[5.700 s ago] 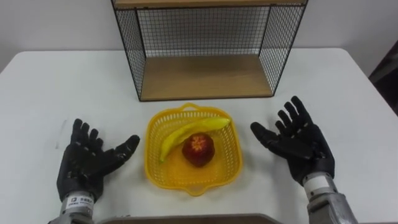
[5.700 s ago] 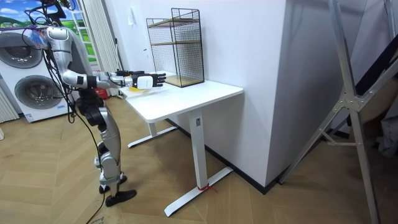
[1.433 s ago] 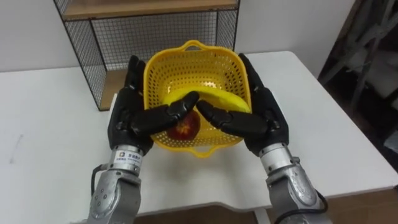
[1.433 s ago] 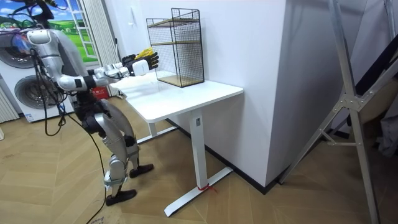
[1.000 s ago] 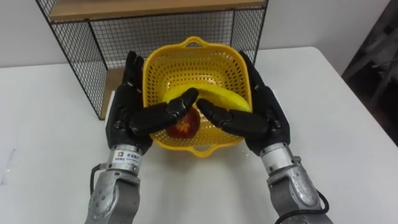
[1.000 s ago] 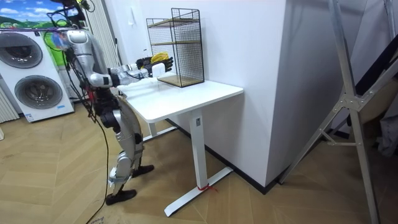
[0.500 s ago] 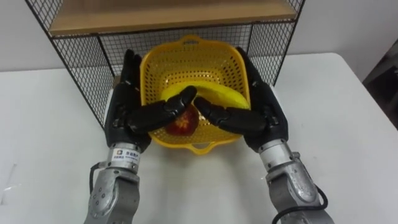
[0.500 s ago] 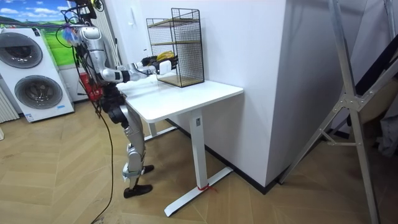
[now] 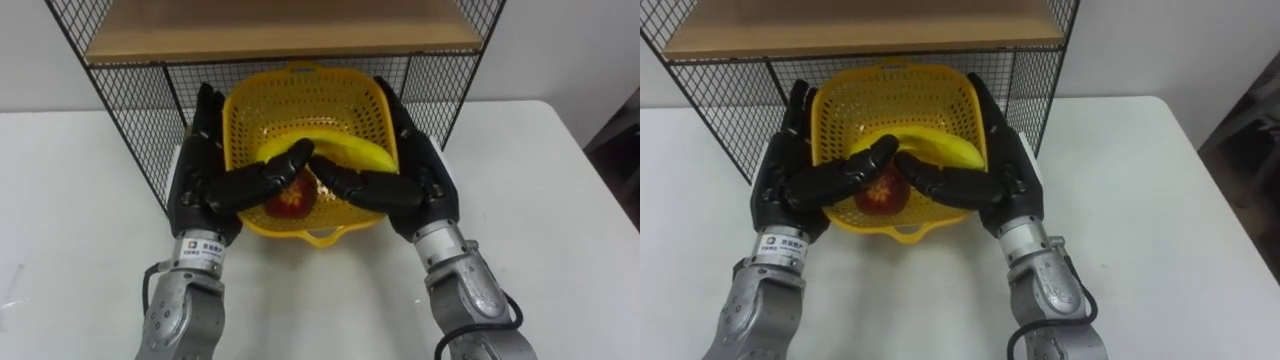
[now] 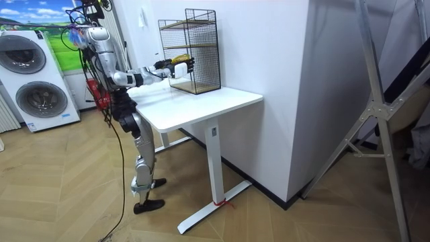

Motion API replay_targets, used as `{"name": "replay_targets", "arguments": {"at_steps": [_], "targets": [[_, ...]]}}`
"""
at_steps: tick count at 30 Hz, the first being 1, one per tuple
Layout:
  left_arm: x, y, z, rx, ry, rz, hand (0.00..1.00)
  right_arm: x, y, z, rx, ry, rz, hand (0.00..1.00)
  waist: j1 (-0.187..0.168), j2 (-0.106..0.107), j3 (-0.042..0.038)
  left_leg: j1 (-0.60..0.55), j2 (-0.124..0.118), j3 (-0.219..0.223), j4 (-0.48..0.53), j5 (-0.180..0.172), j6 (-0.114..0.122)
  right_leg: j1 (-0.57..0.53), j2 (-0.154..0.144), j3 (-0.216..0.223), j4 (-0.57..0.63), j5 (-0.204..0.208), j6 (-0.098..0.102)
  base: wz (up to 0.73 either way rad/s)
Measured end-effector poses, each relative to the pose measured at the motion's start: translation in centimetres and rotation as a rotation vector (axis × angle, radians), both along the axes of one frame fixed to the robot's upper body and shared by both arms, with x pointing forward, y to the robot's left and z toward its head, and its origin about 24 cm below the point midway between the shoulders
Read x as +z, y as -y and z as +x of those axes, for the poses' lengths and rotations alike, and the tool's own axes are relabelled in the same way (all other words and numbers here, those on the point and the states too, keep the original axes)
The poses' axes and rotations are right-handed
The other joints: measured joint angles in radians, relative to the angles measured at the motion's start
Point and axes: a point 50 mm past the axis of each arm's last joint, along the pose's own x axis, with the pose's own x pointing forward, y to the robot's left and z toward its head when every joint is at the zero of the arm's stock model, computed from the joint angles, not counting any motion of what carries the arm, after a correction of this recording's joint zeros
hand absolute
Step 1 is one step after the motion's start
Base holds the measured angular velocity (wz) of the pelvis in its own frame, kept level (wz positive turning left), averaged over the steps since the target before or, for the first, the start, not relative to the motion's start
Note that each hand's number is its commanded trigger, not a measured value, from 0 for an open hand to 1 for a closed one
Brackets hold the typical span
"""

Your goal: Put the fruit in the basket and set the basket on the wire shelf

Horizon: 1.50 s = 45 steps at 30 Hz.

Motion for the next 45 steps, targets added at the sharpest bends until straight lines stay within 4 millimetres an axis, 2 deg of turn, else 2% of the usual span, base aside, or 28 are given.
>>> {"name": "replay_targets", "arguments": {"at_steps": [5,11,13,18,23,28,32,38,43,45], "targets": [[-0.3,0.1,0.3,-0.004,-0.038,0.011,0.00,0.2,0.1,1.0,-0.017,-0.014,-0.023,0.00,0.002,0.003,0.0052,0.013,0.003,0.003,-0.011,0.005,0.000,0.004,-0.001,0.007,0.000,0.002,-0.001,-0.02],[0.5,0.2,3.4,-0.001,-0.044,0.038,0.00,1.8,-0.1,4.0,-0.033,0.004,-0.063,0.00,0.001,0.002,0.0113,0.023,0.002,0.000,-0.038,0.020,-0.003,0.015,0.000,-0.002,-0.023,0.010,-0.003,0.04],[1.0,0.4,4.8,0.000,-0.048,0.052,0.00,2.7,-0.1,5.4,-0.045,0.003,-0.087,0.00,0.003,0.003,0.0123,0.026,-0.004,-0.001,-0.059,0.037,-0.003,0.019,-0.001,-0.002,-0.034,0.018,-0.003,0.02],[2.3,1.0,7.1,0.019,-0.070,0.064,0.00,3.8,-0.3,6.8,-0.094,-0.024,-0.078,0.00,0.004,0.005,0.0139,0.031,-0.002,0.000,-0.064,0.040,-0.004,0.030,0.000,-0.003,-0.052,0.031,-0.005,0.00],[2.2,1.6,8.5,0.019,-0.136,0.080,0.00,4.0,-0.2,8.0,-0.134,-0.081,-0.099,0.00,0.005,0.008,0.0139,0.047,-0.002,0.003,-0.090,0.051,-0.003,0.037,-0.001,-0.002,-0.068,0.037,-0.004,-0.02],[1.8,1.3,10.3,0.036,-0.233,0.099,0.00,4.5,-0.7,9.7,-0.151,-0.129,-0.101,0.00,0.005,0.020,0.0149,0.047,-0.002,0.004,-0.095,0.056,-0.003,0.035,-0.003,-0.003,-0.062,0.038,-0.004,0.00],[1.3,1.0,10.6,0.046,-0.289,0.109,0.00,4.6,-1.0,10.5,-0.152,-0.149,-0.103,0.00,0.004,0.021,0.0150,0.047,-0.001,0.003,-0.095,0.056,-0.002,0.035,-0.003,-0.001,-0.063,0.039,-0.004,0.00],[0.8,0.8,10.5,0.038,-0.335,0.126,0.00,3.1,-0.9,10.6,-0.148,-0.235,-0.138,0.00,0.004,0.023,0.0138,0.047,-0.001,0.000,-0.094,0.056,-0.002,0.037,-0.006,-0.002,-0.061,0.039,-0.005,0.00],[-1.1,0.7,10.3,0.030,-0.433,0.149,0.00,2.4,-0.8,10.5,-0.143,-0.274,-0.151,0.00,0.002,0.032,0.0129,0.048,-0.001,0.002,-0.095,0.056,-0.003,0.037,-0.003,-0.002,-0.061,0.039,-0.005,-0.01],[-1.3,0.7,10.2,0.026,-0.445,0.152,0.00,2.0,-0.7,10.3,-0.146,-0.287,-0.153,0.00,0.002,0.034,0.0129,0.046,-0.001,0.001,-0.095,0.056,-0.003,0.037,-0.002,-0.003,-0.063,0.039,-0.005,0.02]]}}
